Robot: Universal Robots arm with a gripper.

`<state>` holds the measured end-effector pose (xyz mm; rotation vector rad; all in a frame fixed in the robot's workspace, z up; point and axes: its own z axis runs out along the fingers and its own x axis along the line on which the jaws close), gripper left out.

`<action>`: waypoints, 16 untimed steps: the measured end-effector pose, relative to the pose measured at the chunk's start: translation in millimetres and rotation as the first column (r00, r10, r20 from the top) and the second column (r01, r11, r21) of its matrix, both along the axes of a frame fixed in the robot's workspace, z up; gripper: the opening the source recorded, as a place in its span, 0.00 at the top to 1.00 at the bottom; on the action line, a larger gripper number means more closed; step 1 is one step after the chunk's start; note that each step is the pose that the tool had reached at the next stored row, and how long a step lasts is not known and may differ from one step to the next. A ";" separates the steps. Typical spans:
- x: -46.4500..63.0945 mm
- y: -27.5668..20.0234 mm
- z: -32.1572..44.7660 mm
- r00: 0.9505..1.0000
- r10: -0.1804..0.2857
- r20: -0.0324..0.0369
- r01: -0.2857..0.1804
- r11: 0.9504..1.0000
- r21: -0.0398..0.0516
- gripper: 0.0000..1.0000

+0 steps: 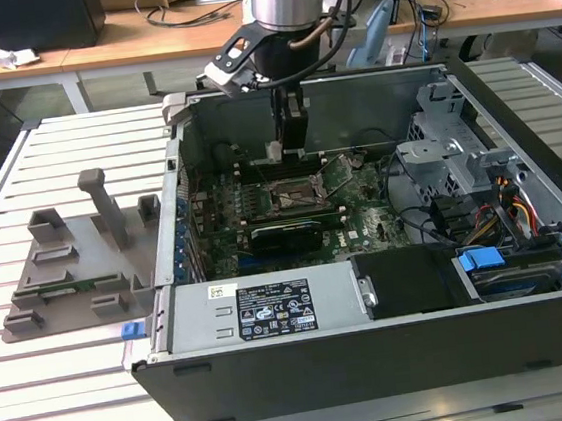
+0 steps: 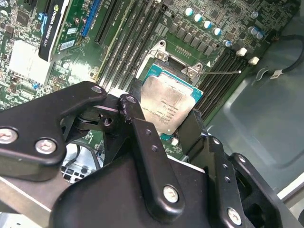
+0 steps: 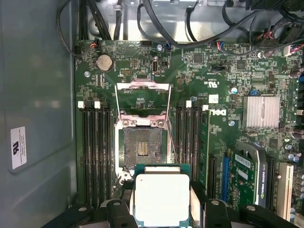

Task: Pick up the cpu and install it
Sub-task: 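Place the cpu into insertion slot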

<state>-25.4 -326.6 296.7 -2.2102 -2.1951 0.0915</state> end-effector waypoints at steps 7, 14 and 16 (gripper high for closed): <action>1.1 0.0 -2.3 1.000 0.000 0.000 0.000 1.000 0.000 0.45; 2.7 0.0 -7.5 1.000 0.000 0.000 0.000 1.000 0.000 0.45; 2.9 0.0 -8.6 1.000 0.000 0.000 0.000 1.000 0.000 0.45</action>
